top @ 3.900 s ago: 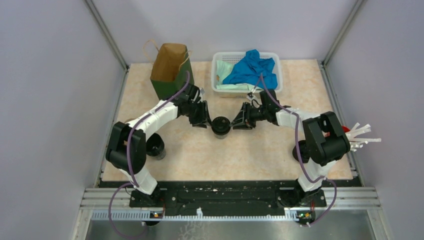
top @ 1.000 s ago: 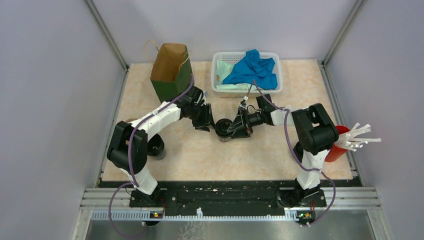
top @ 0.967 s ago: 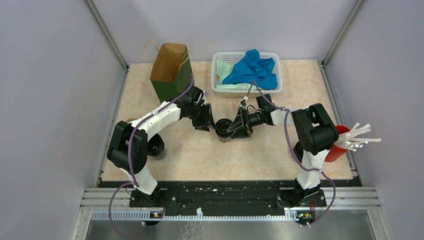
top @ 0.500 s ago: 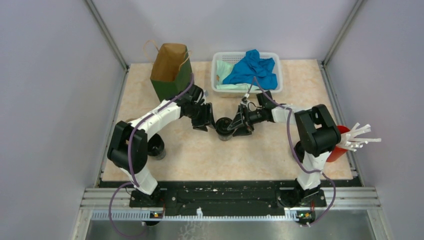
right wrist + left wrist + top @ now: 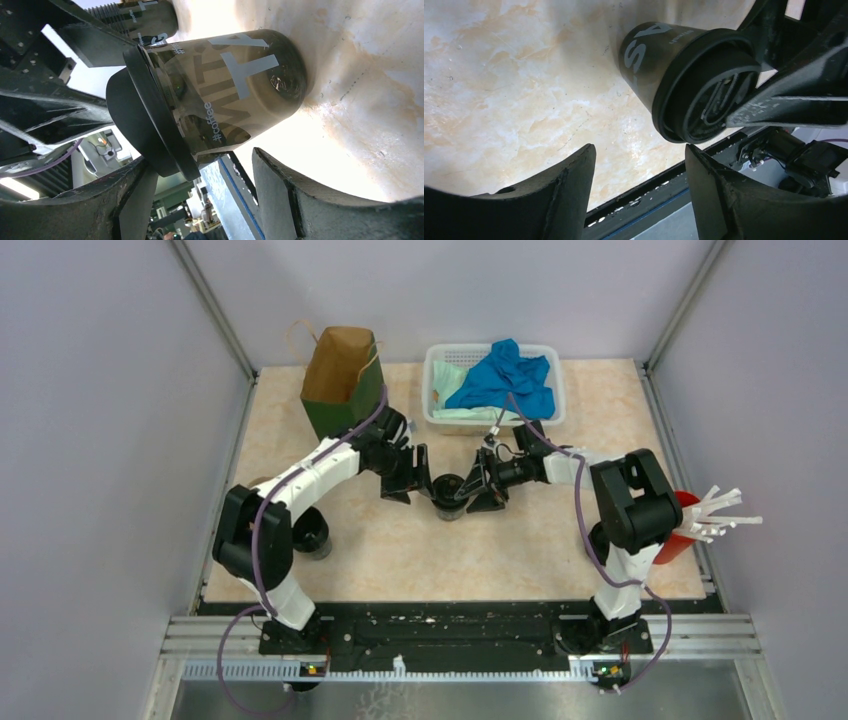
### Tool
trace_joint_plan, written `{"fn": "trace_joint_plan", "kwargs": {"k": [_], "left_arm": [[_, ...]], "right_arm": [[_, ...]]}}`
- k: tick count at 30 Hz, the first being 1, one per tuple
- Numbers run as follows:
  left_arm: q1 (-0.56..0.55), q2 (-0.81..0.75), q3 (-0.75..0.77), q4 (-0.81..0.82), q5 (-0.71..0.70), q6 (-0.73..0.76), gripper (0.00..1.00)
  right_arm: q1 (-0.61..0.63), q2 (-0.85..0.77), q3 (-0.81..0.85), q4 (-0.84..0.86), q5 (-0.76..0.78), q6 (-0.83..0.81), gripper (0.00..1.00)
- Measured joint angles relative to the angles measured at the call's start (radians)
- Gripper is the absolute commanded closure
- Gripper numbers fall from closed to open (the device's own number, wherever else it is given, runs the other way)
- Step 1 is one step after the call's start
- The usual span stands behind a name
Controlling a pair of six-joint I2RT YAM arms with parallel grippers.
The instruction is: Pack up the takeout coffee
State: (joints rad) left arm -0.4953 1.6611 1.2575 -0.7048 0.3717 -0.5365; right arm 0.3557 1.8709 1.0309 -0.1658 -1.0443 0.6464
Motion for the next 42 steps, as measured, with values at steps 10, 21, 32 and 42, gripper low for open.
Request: {"fn": "trace_joint_plan", "kwargs": {"k": [10,21,32,42], "left_arm": [[0.004,-0.077,0.033,0.006,0.050,-0.004,0.13],[0.063,-0.017,0.005,0.230,0.207,-0.159,0.18],[0.089,-0.011,-0.183,0.407,0.235,-0.251,0.25],[0.101,-0.009,-0.263,0.592,0.289,-0.310,0.27]], "right_arm": [[0.000,0.000,0.018,-0.018,0.016,-0.016,0.31],[0.001,0.000,0.019,-0.017,0.015,-0.018,0.31],[0.001,0.000,0.018,-0.009,0.015,-0.018,0.32],[0.001,0.000,0.017,0.000,0.015,-0.018,0.32]]}}
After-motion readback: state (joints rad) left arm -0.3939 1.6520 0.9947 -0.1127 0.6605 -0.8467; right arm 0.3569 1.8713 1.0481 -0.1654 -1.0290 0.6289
